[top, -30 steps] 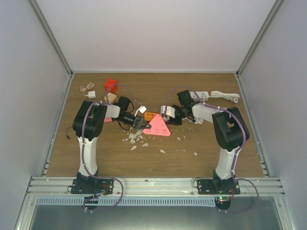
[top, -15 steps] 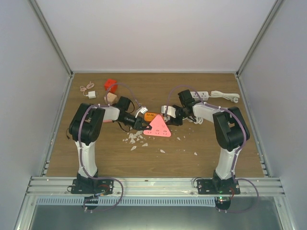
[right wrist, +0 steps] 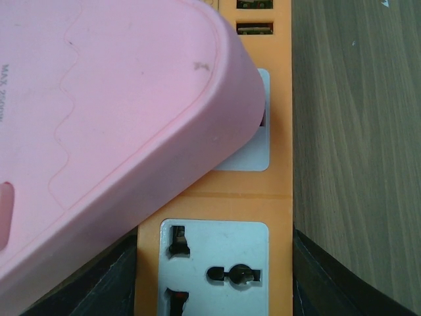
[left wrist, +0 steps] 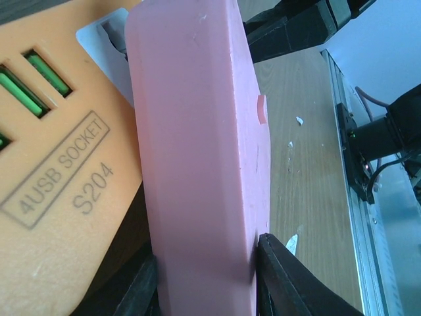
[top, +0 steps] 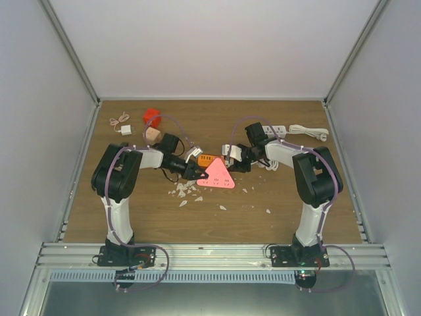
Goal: Pull the plug off the socket
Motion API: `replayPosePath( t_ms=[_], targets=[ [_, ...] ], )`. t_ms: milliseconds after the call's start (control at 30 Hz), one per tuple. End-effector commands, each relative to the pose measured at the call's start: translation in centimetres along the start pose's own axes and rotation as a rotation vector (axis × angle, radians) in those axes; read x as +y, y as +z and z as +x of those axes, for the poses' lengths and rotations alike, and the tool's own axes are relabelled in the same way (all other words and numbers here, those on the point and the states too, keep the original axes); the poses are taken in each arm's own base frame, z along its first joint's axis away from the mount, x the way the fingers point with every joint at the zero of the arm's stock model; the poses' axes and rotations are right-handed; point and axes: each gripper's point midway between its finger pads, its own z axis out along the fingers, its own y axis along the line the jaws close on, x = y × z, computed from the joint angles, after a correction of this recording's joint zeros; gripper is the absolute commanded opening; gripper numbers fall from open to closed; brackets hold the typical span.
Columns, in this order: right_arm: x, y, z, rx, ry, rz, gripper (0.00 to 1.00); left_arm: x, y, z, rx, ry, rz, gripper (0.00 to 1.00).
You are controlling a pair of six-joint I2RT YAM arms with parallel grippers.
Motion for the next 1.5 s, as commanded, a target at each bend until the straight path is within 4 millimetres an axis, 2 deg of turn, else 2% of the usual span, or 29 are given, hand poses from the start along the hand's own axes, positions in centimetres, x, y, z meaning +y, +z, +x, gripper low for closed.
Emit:
replayPosePath(
  t_ms=[0,100,233,433,867,967,1133,1300,1467],
  targets=[
    [-0.7,0.5,2.6,0.079,0.063,0.028,0.16,-2.6,0.2,-2.7,-0.052,0.259,0.029,0.0],
    [-1.4,0.4,2.9,0.095,0.054,0.072,0.16,-2.9,0.2,-2.8,-0.059,0.222,0.05,0.0],
    [-2.2,0.2,3.1,0.106,0.038,0.121,0.15,-4.0,0.6,-2.6,-0.058,0.069,0.191,0.0],
    [-2.4,0.2,3.3,0.115,0.036,0.137,0.15,-4.8,0.7,-2.3,-0.055,0.04,0.25,0.0],
    [-2.8,-0.4,3.8,0.14,0.024,0.191,0.15,-3.6,0.9,-1.8,-0.042,-0.151,0.309,0.0],
    [-2.2,-0.2,3.8,0.134,0.029,0.16,0.15,-3.8,0.9,-2.0,-0.032,-0.082,0.28,0.0],
    [-1.6,0.0,3.9,0.124,0.041,0.11,0.15,-5.0,1.6,-1.3,0.011,0.162,0.174,0.0],
    [-1.8,-0.1,4.2,0.129,0.049,0.107,0.15,-4.4,1.6,-1.2,0.01,0.161,0.132,0.0],
    [-1.6,-0.7,4.6,0.131,0.068,0.098,0.15,-5.0,1.0,-0.5,0.004,0.135,0.146,0.0]
  ],
)
